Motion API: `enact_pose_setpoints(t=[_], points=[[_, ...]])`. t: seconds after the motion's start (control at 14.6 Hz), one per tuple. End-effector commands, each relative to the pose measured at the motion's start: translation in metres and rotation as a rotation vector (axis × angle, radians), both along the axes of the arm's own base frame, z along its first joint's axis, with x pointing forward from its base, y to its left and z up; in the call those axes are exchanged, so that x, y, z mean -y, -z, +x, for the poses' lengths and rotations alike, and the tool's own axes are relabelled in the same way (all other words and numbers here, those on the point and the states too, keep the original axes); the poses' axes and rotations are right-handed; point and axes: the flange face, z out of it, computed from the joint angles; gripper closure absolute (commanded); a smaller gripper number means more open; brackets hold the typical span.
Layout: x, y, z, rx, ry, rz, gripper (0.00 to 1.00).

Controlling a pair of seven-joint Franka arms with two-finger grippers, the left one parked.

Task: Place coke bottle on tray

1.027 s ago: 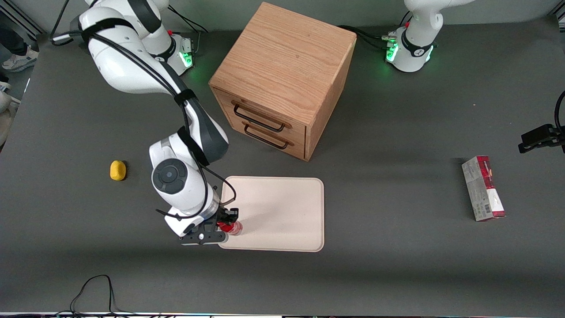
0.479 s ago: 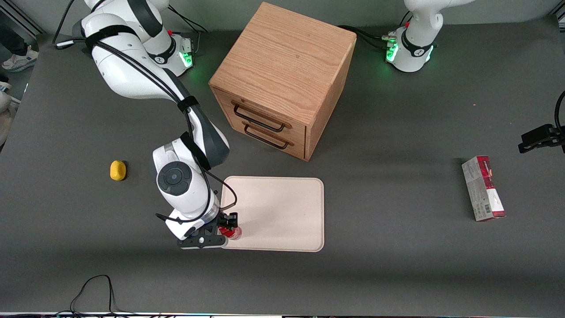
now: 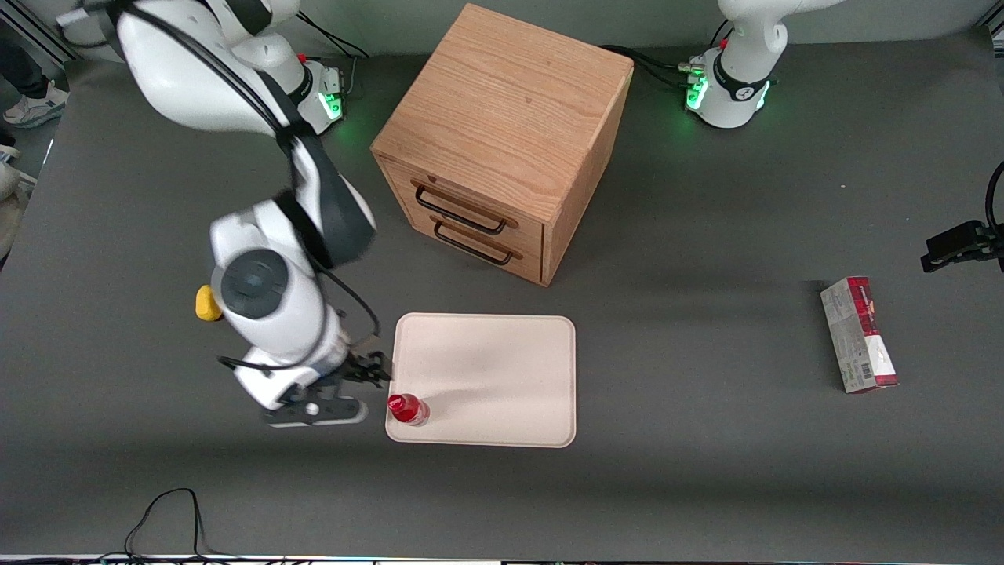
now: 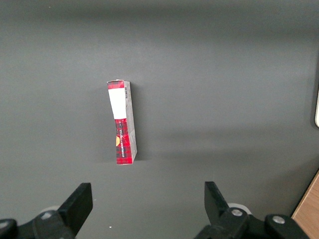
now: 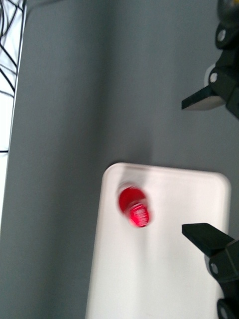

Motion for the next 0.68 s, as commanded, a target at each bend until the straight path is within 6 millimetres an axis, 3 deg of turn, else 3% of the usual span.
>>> enact_pose_setpoints(t=[0.0,0.14,0.27,0.48,0.62], points=[[0.086,-0.063,-0.049,-0.079,-0.041,0.035,0.0],[0.115,-0.095,-0.072,-0.137,-0.018,0.036,0.0],[0.16,-0.121,-0.104,-0.142,0.043,0.085,0.0],[0.189,-0.136,-0.15,-0.147,0.088,0.113,0.0],[0.201,-0.145,-0.165,-0.137,0.102,0.122,0.0]])
